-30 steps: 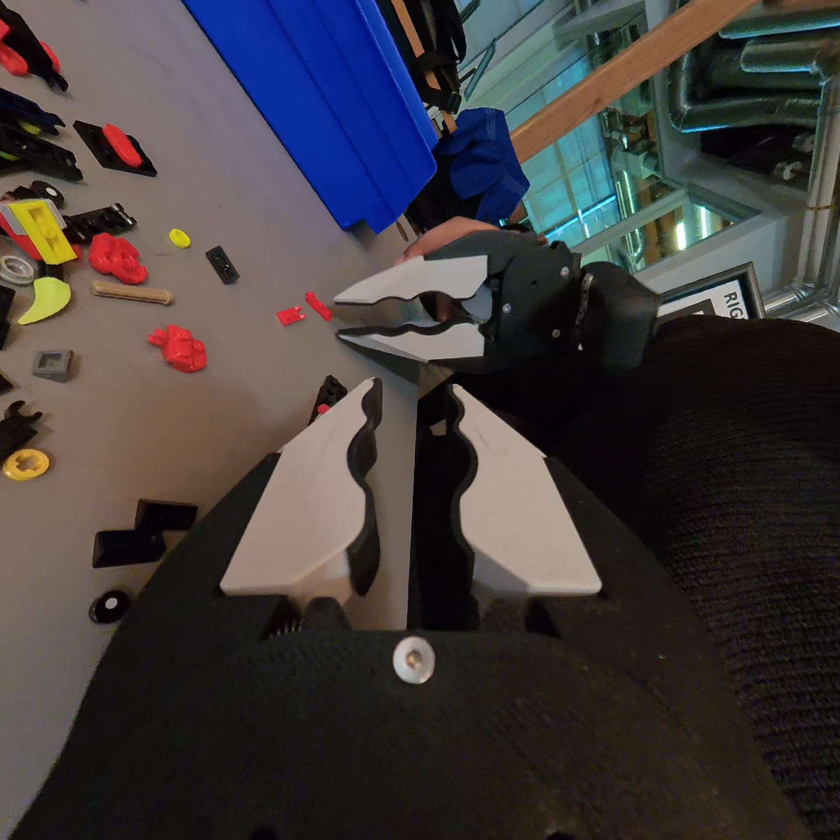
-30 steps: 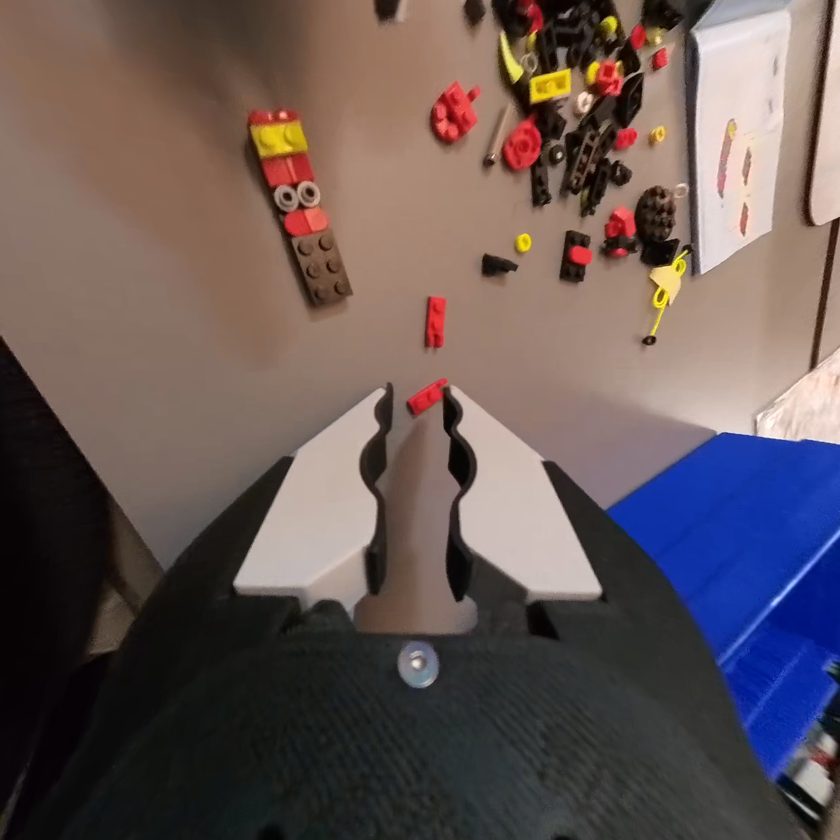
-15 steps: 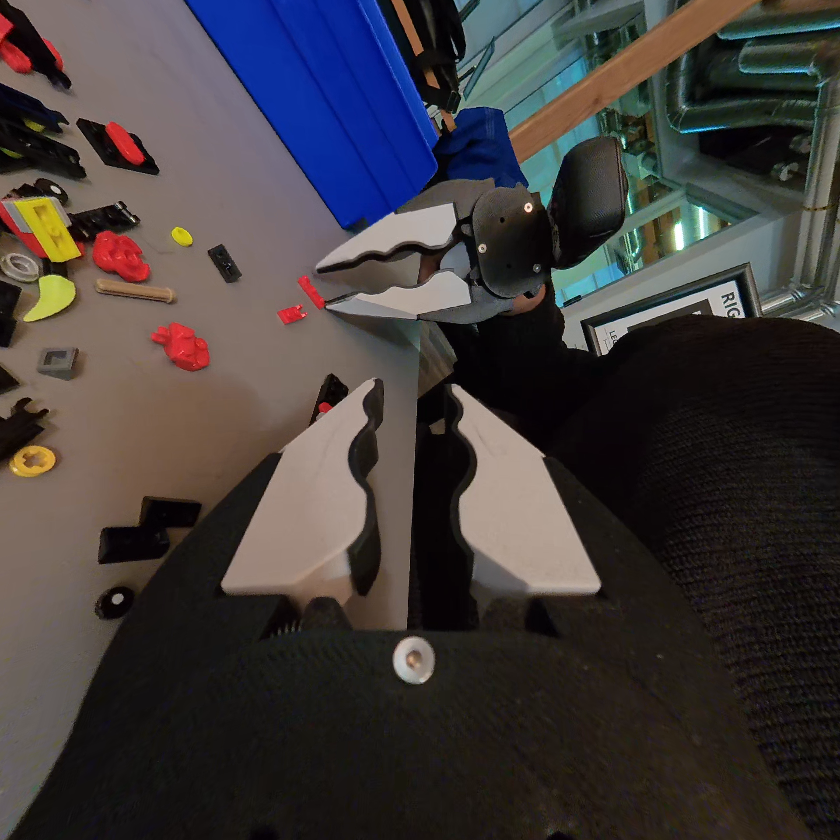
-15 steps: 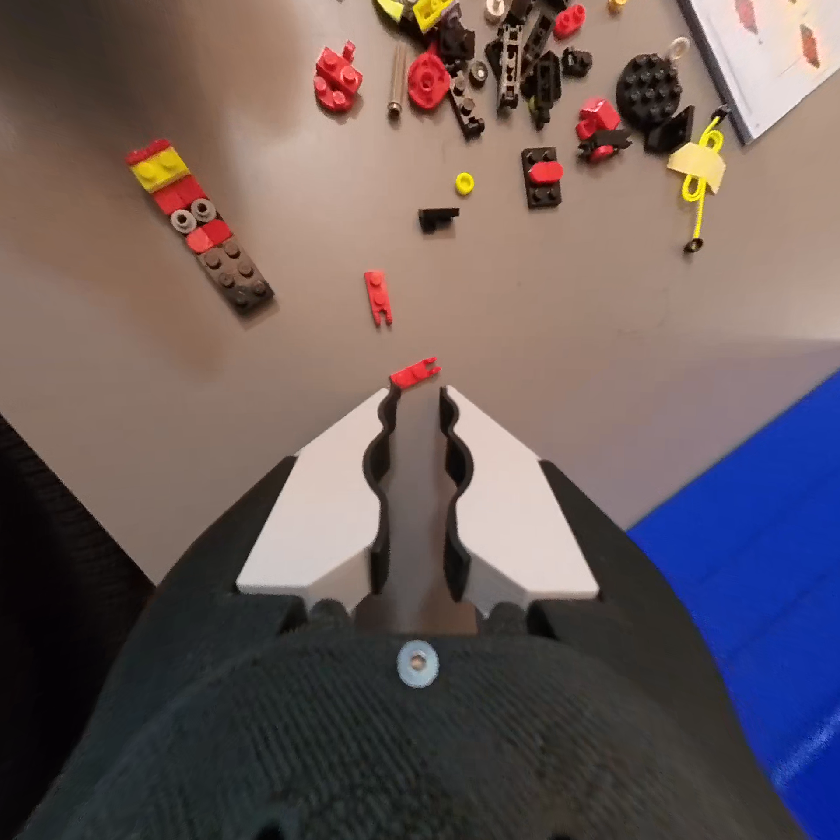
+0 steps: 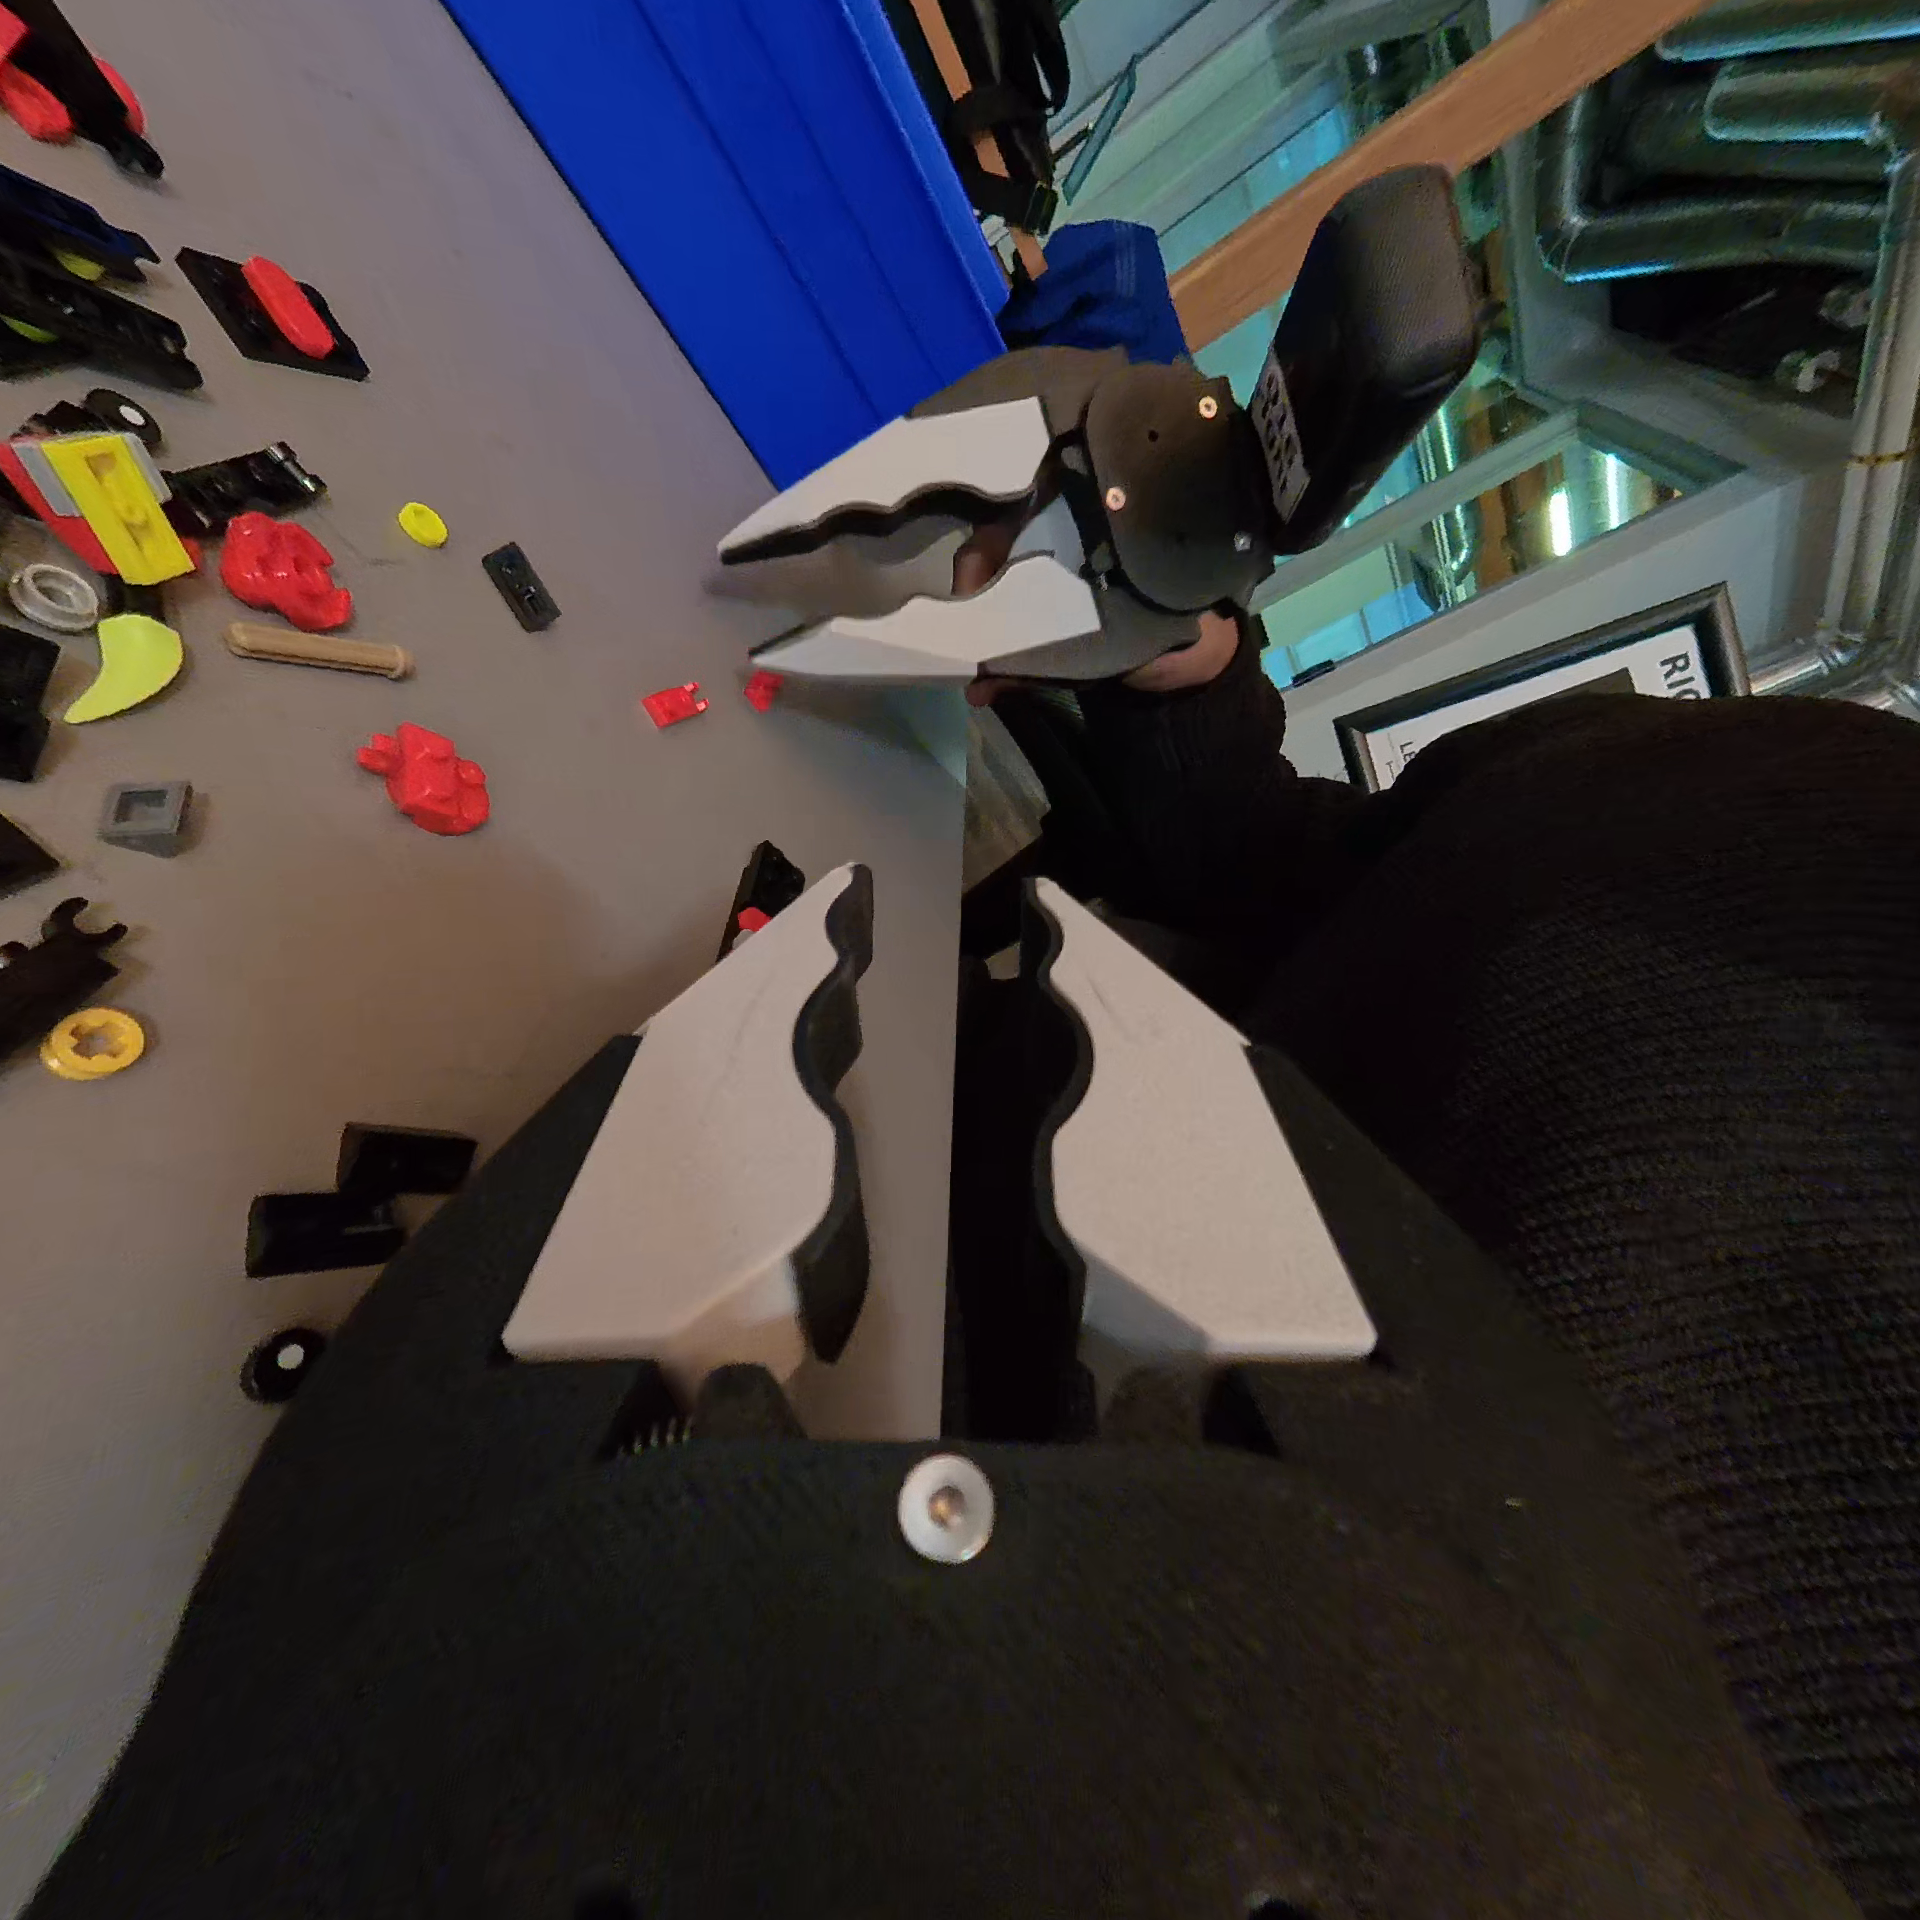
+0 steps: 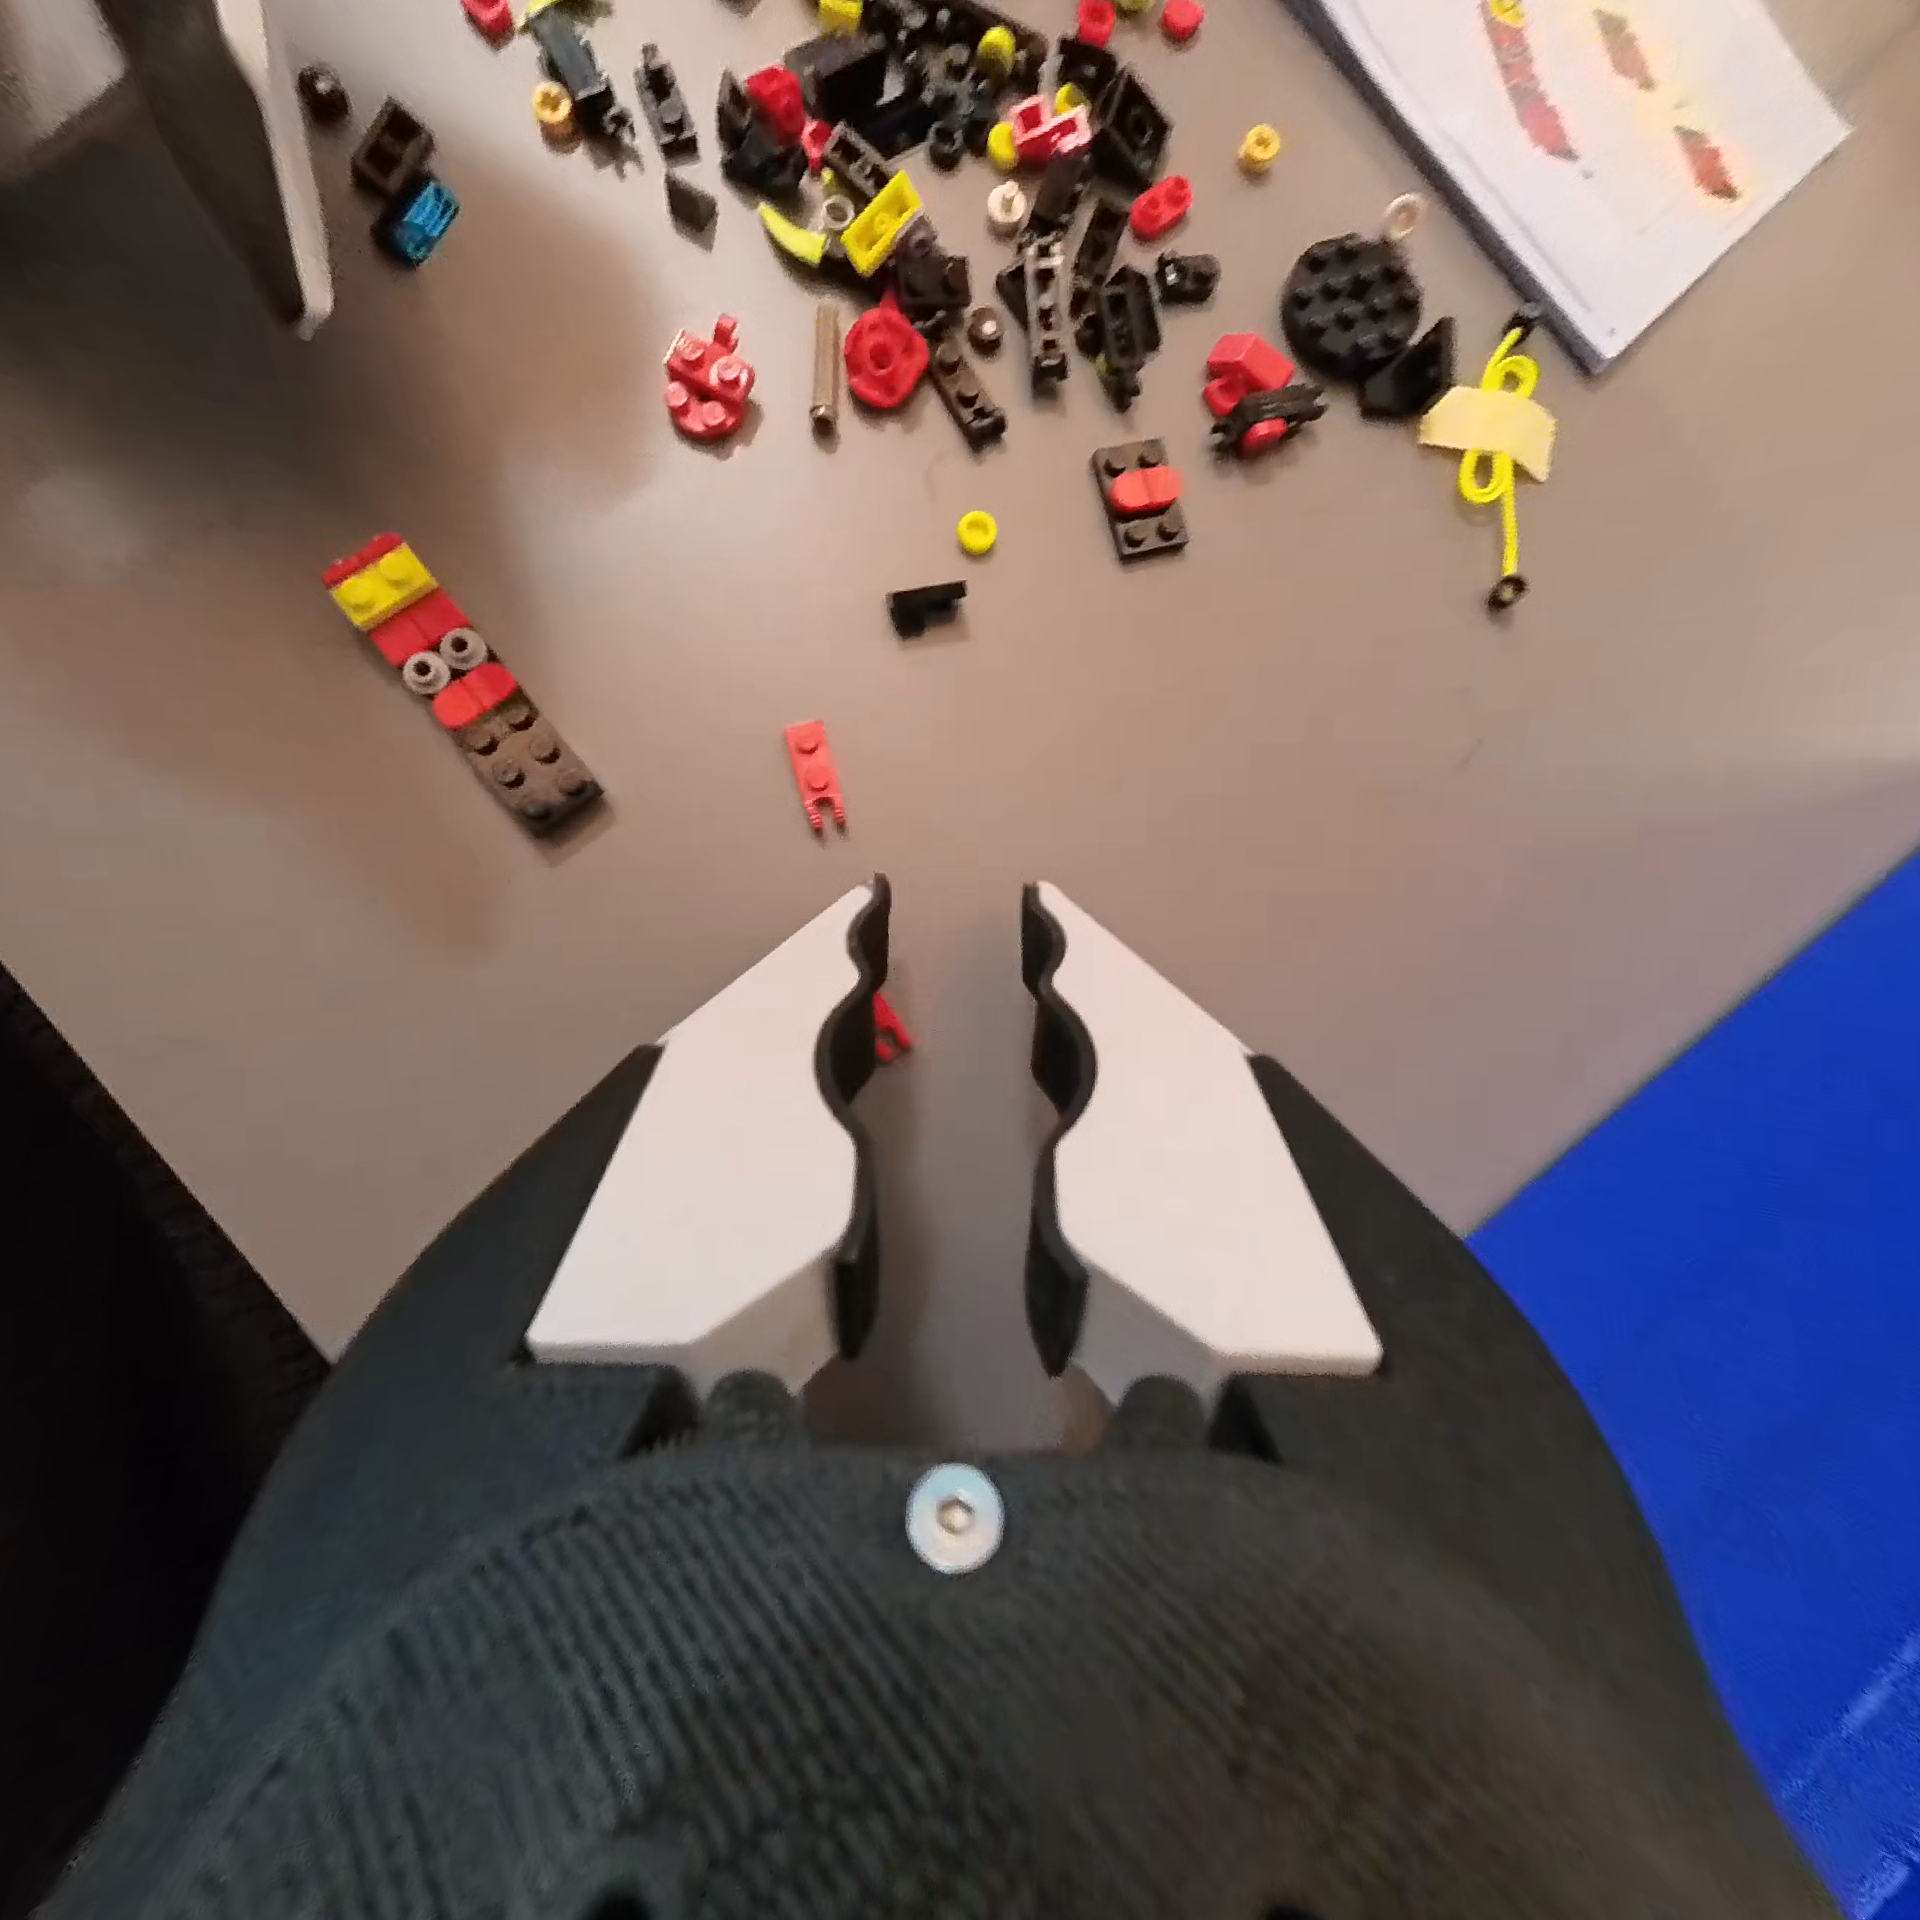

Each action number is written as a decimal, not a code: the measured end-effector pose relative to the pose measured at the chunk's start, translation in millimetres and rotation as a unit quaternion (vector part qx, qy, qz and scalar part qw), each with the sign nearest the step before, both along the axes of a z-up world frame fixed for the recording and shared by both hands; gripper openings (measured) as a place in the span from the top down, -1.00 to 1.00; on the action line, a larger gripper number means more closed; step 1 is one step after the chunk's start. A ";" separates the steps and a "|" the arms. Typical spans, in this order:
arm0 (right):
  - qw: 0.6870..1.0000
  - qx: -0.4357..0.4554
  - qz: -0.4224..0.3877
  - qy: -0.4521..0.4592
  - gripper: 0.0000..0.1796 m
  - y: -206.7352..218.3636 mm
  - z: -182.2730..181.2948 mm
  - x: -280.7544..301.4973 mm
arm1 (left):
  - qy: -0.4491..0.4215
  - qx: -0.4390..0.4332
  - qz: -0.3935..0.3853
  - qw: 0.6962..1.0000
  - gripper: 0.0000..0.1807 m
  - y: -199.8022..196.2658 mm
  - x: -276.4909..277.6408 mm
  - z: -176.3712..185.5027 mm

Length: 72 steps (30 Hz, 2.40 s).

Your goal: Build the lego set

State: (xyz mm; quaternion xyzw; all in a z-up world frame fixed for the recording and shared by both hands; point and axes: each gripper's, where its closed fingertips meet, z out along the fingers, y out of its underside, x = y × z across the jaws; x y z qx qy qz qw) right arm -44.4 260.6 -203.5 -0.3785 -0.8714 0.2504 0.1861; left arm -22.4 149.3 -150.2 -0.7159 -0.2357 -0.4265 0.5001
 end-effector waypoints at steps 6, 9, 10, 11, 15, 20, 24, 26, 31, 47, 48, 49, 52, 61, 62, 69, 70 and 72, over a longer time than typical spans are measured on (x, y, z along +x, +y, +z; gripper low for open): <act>0.999 -0.013 -0.022 0.022 0.74 7.6 6.0 -10.4 | 0.024 -0.013 -0.005 1.000 0.71 0.5 1.2 -5.0; 0.999 0.005 -0.007 0.031 0.74 7.6 4.0 -11.3 | 0.029 -0.016 -0.006 0.999 0.71 0.2 1.2 -6.6; 0.999 0.015 -0.004 0.034 0.75 8.1 2.6 -11.4 | 0.029 -0.016 -0.008 0.999 0.71 0.2 1.4 -6.8; 0.999 0.025 -0.001 0.034 0.75 9.3 0.8 -11.3 | 0.028 -0.016 -0.008 0.999 0.71 0.2 1.4 -7.0; 0.999 0.043 -0.003 0.033 0.76 14.0 -2.9 -11.6 | 0.026 -0.017 -0.007 0.999 0.71 -0.3 0.8 -7.4; 0.999 0.028 -0.022 0.035 0.78 18.3 0.8 -15.1 | 0.026 -0.018 -0.008 0.999 0.71 -0.7 0.5 -7.8; 0.998 0.031 -0.034 0.035 0.80 24.1 0.2 -17.2 | 0.025 -0.018 -0.009 0.999 0.71 -0.6 0.8 -8.3; 0.998 0.033 -0.035 0.034 0.80 25.3 -0.2 -17.2 | 0.025 -0.018 -0.009 0.999 0.71 -0.6 0.6 -8.2; 0.998 0.046 -0.029 0.028 0.88 31.1 -3.6 -15.1 | 0.026 -0.019 -0.009 0.999 0.71 -0.8 0.2 -8.6; 0.993 -0.049 0.059 -0.089 1.00 10.7 -10.6 22.9 | 0.030 -0.024 -0.008 0.999 0.71 -1.5 -1.6 -11.3; 0.994 -0.047 0.060 -0.081 1.00 11.5 -9.2 21.2 | 0.031 -0.024 -0.008 0.999 0.71 -1.5 -1.6 -11.3; 0.994 -0.048 0.064 -0.071 1.00 11.1 -7.2 19.7 | 0.032 -0.025 -0.008 0.999 0.71 -1.6 -1.6 -11.5; 0.992 -0.062 0.095 -0.047 1.00 -0.4 1.8 21.0 | 0.032 -0.025 -0.009 0.999 0.71 -1.6 -1.3 -11.8; 0.990 -0.047 0.122 -0.047 0.86 -10.1 -1.8 28.5 | 0.125 -0.081 -0.019 0.989 0.56 -0.8 3.0 -31.9; 0.990 -0.051 0.122 -0.048 0.83 -10.7 -1.1 29.0 | 0.143 -0.089 -0.023 0.985 0.56 -0.8 3.9 -34.9; 0.991 -0.041 0.117 -0.058 0.82 -8.9 -5.5 29.5 | 0.218 -0.117 -0.042 0.968 0.54 -1.1 9.0 -46.4; 0.991 -0.036 0.116 -0.059 0.80 -8.3 -6.8 29.3 | 0.220 -0.117 -0.043 0.967 0.54 -1.2 9.2 -46.7; 0.990 -0.033 0.122 -0.065 0.74 -9.2 -8.7 31.1 | 0.217 -0.115 -0.043 0.968 0.54 -1.3 9.0 -46.0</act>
